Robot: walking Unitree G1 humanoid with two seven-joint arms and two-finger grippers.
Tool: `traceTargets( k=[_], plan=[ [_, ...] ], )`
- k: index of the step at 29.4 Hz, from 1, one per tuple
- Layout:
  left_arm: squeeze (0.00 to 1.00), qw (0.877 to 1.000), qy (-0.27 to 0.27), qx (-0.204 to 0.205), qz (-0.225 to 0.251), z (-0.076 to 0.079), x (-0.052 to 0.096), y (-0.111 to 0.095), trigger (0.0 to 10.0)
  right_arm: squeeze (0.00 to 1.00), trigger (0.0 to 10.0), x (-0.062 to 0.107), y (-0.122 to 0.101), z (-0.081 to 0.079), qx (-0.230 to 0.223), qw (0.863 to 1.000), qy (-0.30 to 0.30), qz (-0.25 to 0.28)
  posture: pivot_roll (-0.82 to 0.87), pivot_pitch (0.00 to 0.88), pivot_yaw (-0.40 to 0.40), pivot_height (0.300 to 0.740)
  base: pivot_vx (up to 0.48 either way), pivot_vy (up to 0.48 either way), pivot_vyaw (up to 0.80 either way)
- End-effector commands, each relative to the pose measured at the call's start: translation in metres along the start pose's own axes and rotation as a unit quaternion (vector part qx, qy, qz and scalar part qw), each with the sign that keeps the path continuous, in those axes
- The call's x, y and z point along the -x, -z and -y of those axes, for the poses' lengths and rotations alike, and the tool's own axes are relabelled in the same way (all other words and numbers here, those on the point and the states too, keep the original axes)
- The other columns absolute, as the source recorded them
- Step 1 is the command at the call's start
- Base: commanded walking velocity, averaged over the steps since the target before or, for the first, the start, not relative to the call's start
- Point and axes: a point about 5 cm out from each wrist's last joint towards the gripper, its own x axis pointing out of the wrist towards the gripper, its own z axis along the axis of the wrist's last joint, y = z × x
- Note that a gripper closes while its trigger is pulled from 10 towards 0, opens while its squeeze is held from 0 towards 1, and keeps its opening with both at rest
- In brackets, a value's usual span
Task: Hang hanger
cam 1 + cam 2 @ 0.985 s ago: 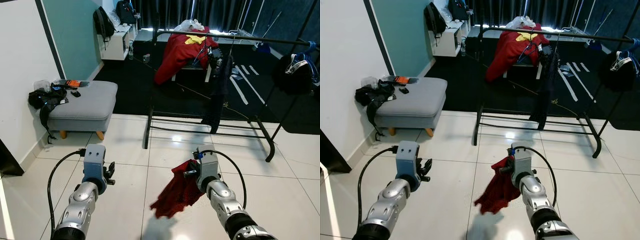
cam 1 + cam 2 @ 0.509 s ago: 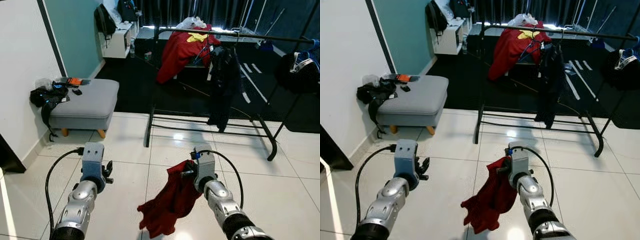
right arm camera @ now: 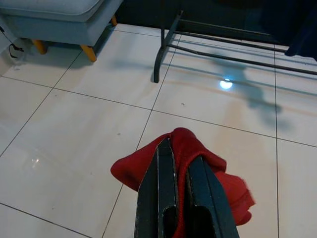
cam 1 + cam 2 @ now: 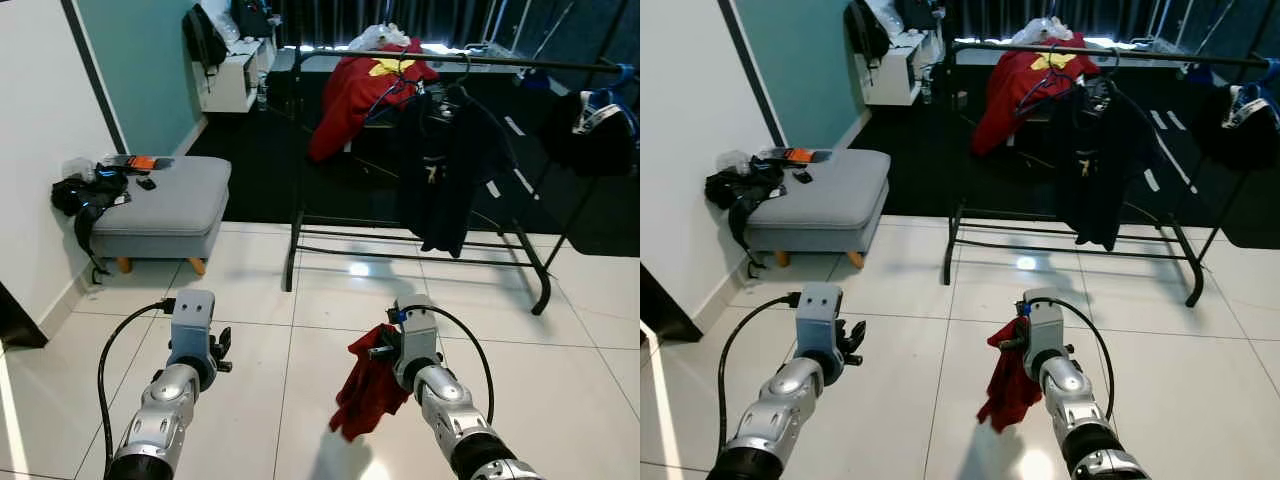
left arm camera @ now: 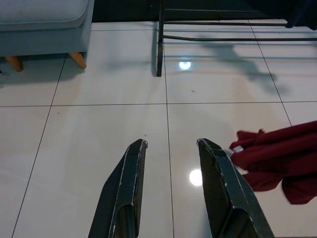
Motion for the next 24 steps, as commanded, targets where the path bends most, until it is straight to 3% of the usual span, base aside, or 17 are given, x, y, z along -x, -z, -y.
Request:
traceTargets(
  k=[1, 5, 6, 24],
  plan=[
    [0.0, 1.0, -0.001, -0.003, -0.011, -0.003, 0.002, 0.005, 10.0, 0.0, 10.0, -0.001, -0.002, -0.004, 0.001, 1.0, -0.007, 0.003, 0.12, 0.054, -0.008, 0.74, 0.0, 0.48, 0.0],
    [0.0, 1.0, 0.005, 0.001, -0.001, -0.002, 0.002, 0.002, 10.0, 0.0, 10.0, -0.001, -0.002, -0.004, 0.0, 1.0, -0.007, 0.003, 0.12, 0.053, -0.007, 0.74, 0.0, 0.48, 0.0],
    [0.0, 1.0, 0.009, 0.015, -0.001, -0.001, 0.002, 0.0, 10.0, 0.0, 10.0, -0.001, -0.002, -0.004, 0.0, 1.0, -0.007, 0.003, 0.13, 0.052, -0.009, 0.74, 0.0, 0.0, 0.0],
    [0.0, 1.0, 0.013, 0.006, 0.012, 0.0, 0.001, -0.006, 10.0, 0.0, 10.0, -0.003, -0.007, -0.004, -0.003, 1.0, -0.005, 0.011, 0.11, 0.025, 0.01, 0.74, 0.0, 0.0, 0.0]
  ],
)
